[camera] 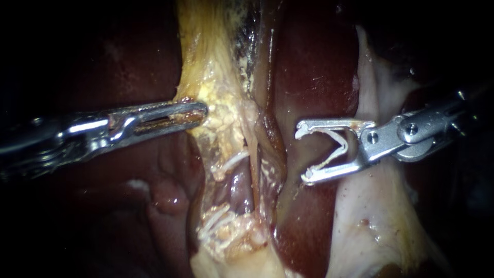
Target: Clipping first clip right tube
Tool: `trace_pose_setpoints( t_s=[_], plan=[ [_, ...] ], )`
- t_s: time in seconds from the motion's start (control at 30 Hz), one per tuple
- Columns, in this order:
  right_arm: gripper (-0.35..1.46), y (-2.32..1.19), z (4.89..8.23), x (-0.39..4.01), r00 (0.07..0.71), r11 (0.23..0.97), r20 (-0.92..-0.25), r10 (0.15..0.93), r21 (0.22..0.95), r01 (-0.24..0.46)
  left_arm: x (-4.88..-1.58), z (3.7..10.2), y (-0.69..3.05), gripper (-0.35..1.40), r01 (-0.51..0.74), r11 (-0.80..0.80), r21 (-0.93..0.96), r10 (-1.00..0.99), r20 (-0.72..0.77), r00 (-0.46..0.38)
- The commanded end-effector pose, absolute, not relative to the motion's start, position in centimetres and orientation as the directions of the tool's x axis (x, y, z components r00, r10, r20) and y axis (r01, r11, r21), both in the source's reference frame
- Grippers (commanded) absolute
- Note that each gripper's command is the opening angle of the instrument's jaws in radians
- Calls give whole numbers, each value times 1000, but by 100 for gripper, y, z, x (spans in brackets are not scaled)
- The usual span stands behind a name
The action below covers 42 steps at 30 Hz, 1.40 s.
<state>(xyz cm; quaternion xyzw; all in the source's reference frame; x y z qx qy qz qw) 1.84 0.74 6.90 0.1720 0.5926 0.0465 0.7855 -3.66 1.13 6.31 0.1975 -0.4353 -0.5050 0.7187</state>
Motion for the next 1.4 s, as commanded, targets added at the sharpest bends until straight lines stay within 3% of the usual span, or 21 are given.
trace_pose_setpoints(
  t_s=[0.03, 0.27, 0.43, 0.73, 1.4],
  plan=[
    [60, 72, 692, 185, 290, 934, -916, 276, 327, 142, -365, 630, 114, -35, 554, 412, 724, -898, 426, 111],
    [59, 33, 720, 211, 303, 857, -852, 426, 488, 167, -346, 598, 135, -35, 550, 399, 734, -901, 424, 87],
    [59, 1, 748, 245, 317, 810, -813, 488, 557, 183, -334, 570, 144, -35, 552, 397, 733, -897, 436, 67],
    [59, -11, 789, 269, 347, 789, -794, 500, 582, 194, -334, 549, 135, -35, 553, 408, 727, -891, 450, 66],
    [58, -11, 806, 276, 354, 782, -785, 508, 593, 192, -332, 537, 135, -35, 550, 415, 725, -886, 459, 64]
  ],
)
